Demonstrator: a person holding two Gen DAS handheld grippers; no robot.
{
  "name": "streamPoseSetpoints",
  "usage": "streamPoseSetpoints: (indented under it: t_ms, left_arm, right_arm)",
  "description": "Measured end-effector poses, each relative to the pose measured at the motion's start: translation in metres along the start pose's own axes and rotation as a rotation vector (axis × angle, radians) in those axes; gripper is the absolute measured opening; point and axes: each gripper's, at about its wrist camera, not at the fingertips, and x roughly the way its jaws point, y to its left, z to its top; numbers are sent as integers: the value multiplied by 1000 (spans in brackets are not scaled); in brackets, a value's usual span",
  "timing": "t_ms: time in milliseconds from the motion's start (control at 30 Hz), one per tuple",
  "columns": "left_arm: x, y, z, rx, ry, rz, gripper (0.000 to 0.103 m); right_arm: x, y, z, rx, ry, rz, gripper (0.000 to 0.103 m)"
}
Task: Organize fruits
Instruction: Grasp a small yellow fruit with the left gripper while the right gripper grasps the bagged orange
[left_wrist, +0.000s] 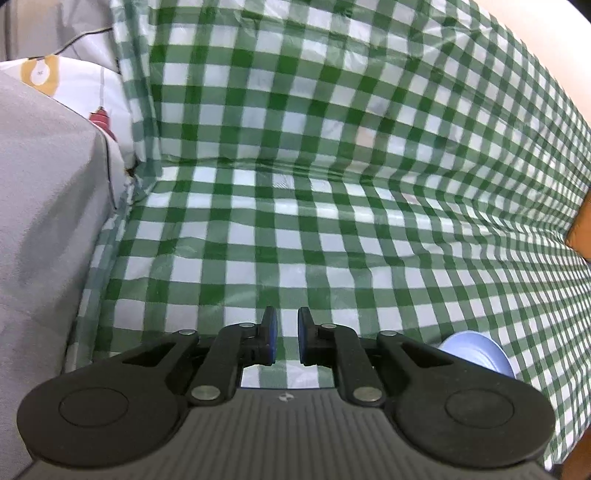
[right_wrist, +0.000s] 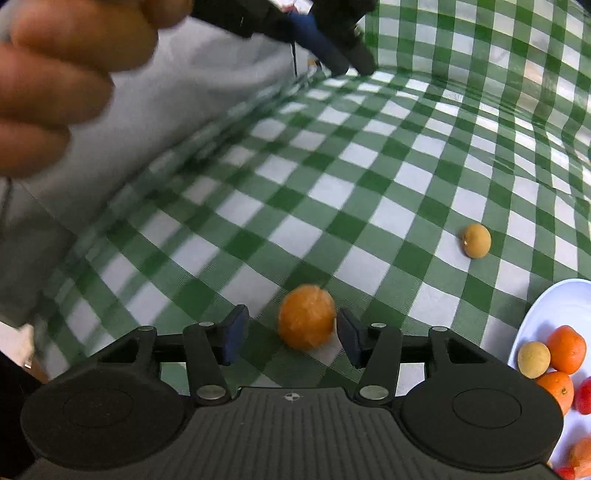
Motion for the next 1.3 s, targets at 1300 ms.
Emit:
streamPoseSetpoints:
  t_ms: [1300]
  left_arm:
    - [117,-93,-40,252,176,-30,32]
  right_arm:
    - [-22,-59,-24,292,34,-100,36]
